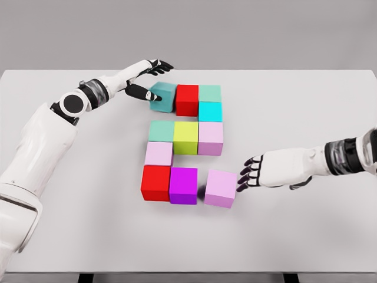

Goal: Assemble the squares on the desktop into the number 2

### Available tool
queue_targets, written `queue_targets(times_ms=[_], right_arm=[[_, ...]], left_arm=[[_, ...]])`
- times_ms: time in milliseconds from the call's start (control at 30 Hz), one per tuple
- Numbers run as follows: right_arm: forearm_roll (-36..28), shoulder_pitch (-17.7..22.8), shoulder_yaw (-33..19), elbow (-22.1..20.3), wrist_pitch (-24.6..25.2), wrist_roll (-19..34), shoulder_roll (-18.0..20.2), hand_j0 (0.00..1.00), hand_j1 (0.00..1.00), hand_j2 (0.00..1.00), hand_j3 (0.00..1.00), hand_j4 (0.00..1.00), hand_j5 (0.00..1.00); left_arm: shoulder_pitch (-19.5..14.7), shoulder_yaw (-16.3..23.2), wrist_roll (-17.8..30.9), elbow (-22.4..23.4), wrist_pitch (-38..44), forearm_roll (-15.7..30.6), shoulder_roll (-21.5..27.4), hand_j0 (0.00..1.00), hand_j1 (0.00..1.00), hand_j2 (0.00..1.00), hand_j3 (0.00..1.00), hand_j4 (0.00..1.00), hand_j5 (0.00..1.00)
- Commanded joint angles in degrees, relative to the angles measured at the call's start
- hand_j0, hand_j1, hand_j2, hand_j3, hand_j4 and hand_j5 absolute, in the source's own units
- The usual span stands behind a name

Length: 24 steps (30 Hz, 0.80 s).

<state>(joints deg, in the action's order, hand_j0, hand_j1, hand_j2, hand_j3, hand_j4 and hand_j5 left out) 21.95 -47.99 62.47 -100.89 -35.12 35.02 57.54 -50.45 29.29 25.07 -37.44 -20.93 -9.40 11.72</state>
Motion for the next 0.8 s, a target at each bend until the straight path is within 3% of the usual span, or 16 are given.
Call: queue_targets(times_ms=[0,200,300,533,767], right_arm=[[-0.24,0.00,0.02,-0.01,0.12,-0.02,-0.94,1.00,1.00,1.00,1.00,1.00,1.00],[-0.24,-0.09,0.02,-0.01,0.12,-0.02,-1.38,1.00,1.00,1.00,1.00,1.00,1.00],[-0.33,-0.26,0.02,-0.01,0.12,-0.02,-1.64,1.00,1.00,1.00,1.00,1.00,1.00],[-0.33,-0.35,0.02,-0.01,0.12,-0.02,-2.87,1.00,1.00,1.00,1.00,1.00,1.00],[-0.33,-0.44,0.02,-0.01,0.12,-0.02,-3.05,1.00,1.00,1.00,1.00,1.00,1.00]], left_arm=[[0.00,-0.11,-0.02,-0.09,0.01,0.35,0.06,0.86,0.86,0.86,0.86,0.86,0.86],[0.00,-0.12,-0.02,0.00,-0.08,0.35,0.41,0.91,0.91,0.91,0.91,0.91,0.91],[0.00,-0.20,-0.02,0.00,-0.26,0.35,0.68,1.00,1.00,1.00,1.00,1.00,1.00],[-0.44,-0.99,0.07,-1.59,-11.42,2.81,4.45,1.00,1.00,1.00,1.00,1.00,1.00],[-0.26,2.43,0.60,-0.97,-12.12,2.46,4.37,1.00,1.00,1.00,1.00,1.00,1.00]])
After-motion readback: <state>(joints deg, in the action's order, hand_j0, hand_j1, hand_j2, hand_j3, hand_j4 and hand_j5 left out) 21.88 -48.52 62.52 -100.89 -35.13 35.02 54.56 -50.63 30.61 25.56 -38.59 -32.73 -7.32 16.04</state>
